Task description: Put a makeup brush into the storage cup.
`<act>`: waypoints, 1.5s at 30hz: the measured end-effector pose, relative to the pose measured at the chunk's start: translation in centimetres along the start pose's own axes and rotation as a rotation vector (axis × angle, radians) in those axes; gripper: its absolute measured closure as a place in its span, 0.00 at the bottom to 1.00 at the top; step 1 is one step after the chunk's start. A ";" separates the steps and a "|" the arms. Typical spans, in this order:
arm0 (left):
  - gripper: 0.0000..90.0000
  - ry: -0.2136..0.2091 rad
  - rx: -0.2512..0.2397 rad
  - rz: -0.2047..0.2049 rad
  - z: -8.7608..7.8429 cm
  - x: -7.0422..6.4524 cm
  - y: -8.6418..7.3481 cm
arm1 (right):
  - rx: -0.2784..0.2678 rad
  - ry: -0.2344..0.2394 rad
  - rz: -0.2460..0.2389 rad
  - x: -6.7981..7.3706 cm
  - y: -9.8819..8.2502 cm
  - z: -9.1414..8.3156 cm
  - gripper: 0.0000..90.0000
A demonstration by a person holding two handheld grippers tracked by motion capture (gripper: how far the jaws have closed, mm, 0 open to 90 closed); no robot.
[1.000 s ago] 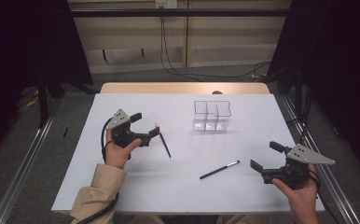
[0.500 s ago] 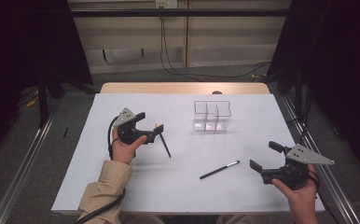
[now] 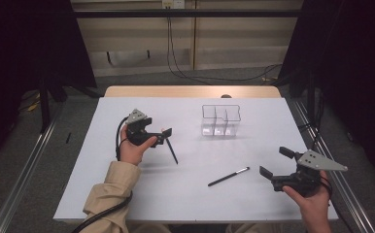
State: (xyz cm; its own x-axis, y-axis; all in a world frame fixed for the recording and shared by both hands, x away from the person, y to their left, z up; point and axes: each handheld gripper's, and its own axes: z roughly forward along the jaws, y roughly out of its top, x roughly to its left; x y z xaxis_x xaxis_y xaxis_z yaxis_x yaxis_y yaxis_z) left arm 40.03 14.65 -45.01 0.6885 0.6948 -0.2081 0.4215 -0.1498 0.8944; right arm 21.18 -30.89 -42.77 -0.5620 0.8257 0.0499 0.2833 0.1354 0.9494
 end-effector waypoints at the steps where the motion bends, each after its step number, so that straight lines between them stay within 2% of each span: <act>1: 0.00 0.009 0.017 -0.002 0.2 0.0 0.1 | 0.000 -0.001 -0.001 0.0 0.0 0.0 0.00; 4: 0.00 0.016 0.036 -0.005 0.4 0.0 0.3 | 0.000 0.000 0.000 0.0 0.0 -0.1 0.00; 5: 0.00 0.021 0.051 -0.005 0.4 0.0 0.4 | 0.000 0.001 0.000 -0.1 0.0 -0.1 0.00; 6: 0.00 0.037 0.088 -0.022 0.6 0.0 0.5 | 0.000 0.000 -0.001 0.0 0.0 -0.1 0.00; 7: 0.00 0.037 0.088 -0.022 0.6 0.0 0.5 | 0.000 0.000 -0.001 0.0 0.0 -0.1 0.00; 9: 0.00 0.055 0.130 -0.041 0.8 0.0 0.7 | -0.001 0.001 0.002 -0.1 0.0 -0.1 0.00; 11: 0.00 0.057 0.158 -0.041 1.1 0.0 0.8 | -0.002 0.000 0.001 -0.1 0.0 -0.1 0.00; 12: 0.00 0.060 0.187 -0.042 1.2 0.0 0.9 | -0.003 -0.001 0.001 -0.1 0.0 -0.1 0.00; 14: 0.00 0.061 0.198 -0.044 1.3 0.0 1.0 | -0.002 -0.001 0.002 -0.1 0.0 -0.1 0.00; 18: 0.00 0.080 0.269 -0.057 1.8 -0.1 1.4 | -0.002 -0.002 0.004 -0.1 0.0 -0.1 0.00; 22: 0.00 0.086 0.303 -0.059 2.1 -0.1 1.7 | -0.006 -0.004 0.007 -0.1 0.0 -0.1 0.00; 23: 0.00 0.099 0.335 -0.067 2.3 -0.2 1.9 | -0.004 -0.005 0.005 -0.1 0.0 -0.1 0.00; 27: 0.00 0.110 0.372 -0.100 2.6 -0.2 2.2 | -0.001 -0.004 0.004 -0.1 0.0 -0.1 0.00; 28: 0.00 0.124 0.404 -0.119 2.8 -0.3 2.3 | -0.003 -0.002 0.003 -0.1 0.0 -0.1 0.00; 29: 0.00 0.124 0.404 -0.119 2.8 -0.3 2.3 | -0.003 -0.002 0.003 -0.1 0.0 -0.1 0.00; 31: 0.00 0.135 0.441 -0.138 3.1 -0.3 2.4 | 0.000 -0.003 0.002 -0.1 0.0 0.0 0.00; 33: 0.00 0.151 0.476 -0.139 3.4 -0.3 2.5 | 0.003 -0.005 0.005 -0.1 0.0 0.0 0.00; 35: 0.00 0.160 0.499 -0.177 3.7 -0.4 2.6 | 0.007 -0.010 0.004 -0.1 0.0 0.0 0.00; 36: 0.01 0.160 0.499 -0.177 3.7 -0.4 2.6 | 0.006 -0.009 0.005 -0.1 0.0 0.0 0.00; 38: 0.02 0.165 0.529 -0.174 3.9 -0.5 2.8 | 0.007 -0.012 0.005 -0.1 0.0 0.0 0.00; 39: 0.03 0.184 0.563 -0.165 4.1 -0.6 2.9 | 0.006 -0.010 0.006 -0.1 0.0 0.0 0.00; 45: 0.08 0.199 0.609 -0.155 4.8 -1.0 3.1 | 0.005 -0.010 0.006 -0.1 0.0 0.0 0.00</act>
State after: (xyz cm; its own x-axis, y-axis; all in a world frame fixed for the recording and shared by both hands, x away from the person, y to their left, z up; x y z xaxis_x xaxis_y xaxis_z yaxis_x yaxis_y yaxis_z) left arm 43.45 10.16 -43.94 0.4951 0.8485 -0.1868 0.8059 -0.3682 0.4636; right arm 21.23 -31.00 -42.78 -0.5521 0.8321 0.0527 0.2911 0.1331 0.9474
